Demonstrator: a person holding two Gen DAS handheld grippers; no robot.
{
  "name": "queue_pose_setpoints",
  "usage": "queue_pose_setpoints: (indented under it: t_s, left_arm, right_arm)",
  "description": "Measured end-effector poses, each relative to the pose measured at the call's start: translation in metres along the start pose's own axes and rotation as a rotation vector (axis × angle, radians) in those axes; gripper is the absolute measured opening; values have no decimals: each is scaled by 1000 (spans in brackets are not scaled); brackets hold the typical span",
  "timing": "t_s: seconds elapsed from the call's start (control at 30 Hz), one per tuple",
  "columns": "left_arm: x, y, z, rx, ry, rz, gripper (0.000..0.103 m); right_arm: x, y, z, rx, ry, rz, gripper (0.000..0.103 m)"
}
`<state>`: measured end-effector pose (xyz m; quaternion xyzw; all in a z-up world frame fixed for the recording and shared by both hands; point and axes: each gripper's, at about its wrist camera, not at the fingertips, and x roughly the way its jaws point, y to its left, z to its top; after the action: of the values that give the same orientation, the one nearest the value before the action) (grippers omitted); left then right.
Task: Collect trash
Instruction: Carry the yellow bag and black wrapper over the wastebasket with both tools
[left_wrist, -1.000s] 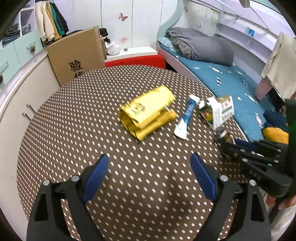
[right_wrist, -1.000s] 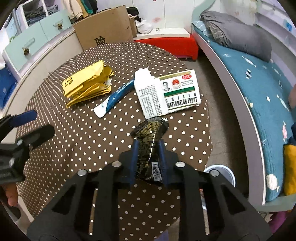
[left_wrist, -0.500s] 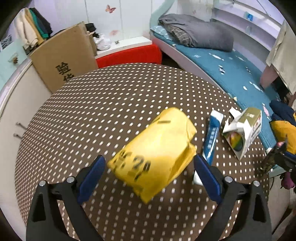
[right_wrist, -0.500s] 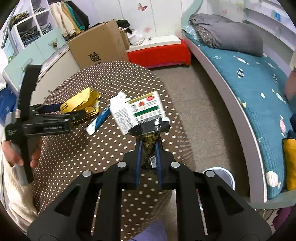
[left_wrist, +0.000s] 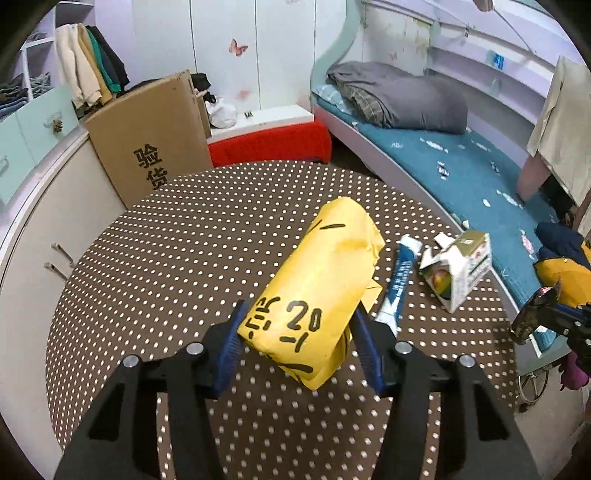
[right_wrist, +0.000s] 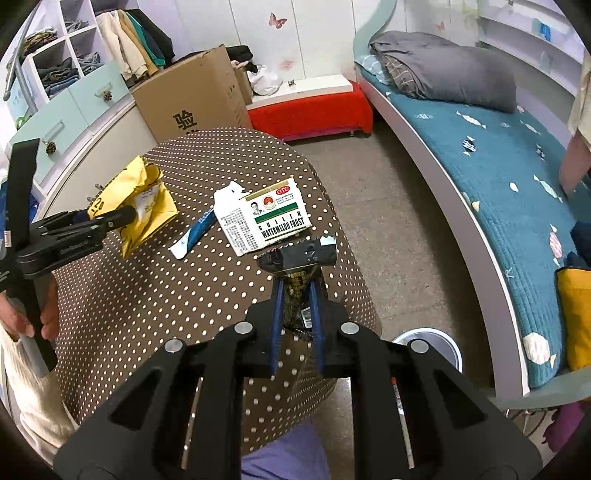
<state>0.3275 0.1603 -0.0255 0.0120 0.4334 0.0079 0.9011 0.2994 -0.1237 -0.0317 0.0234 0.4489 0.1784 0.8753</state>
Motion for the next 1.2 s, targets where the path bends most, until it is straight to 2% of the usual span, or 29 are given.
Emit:
queue_pose_setpoints:
  t_s: [0.27,0.43,0.67,0.93,1.2]
  left_arm:
    - [-38,-35,-9,45,-56,-20,54]
    - [-53,-78,-15,112,-81,-84,54]
    - [-54,-138,-18,200,-83,-164,54]
    - [-43,-223,-27,325,-57,-270,54]
    - [-10,-301,-50,438,35,-362,54]
  right_arm:
    - [-35,-13,-11,22,-54,-17,14]
    - [-54,-31,-22,56,-76,-48,14]
    - [-79,-62,-41,120,-100,-98,14]
    - [-98,-104,-65,212,-104,-172,14]
    - [-105,-153,-102,330,-66,-243,14]
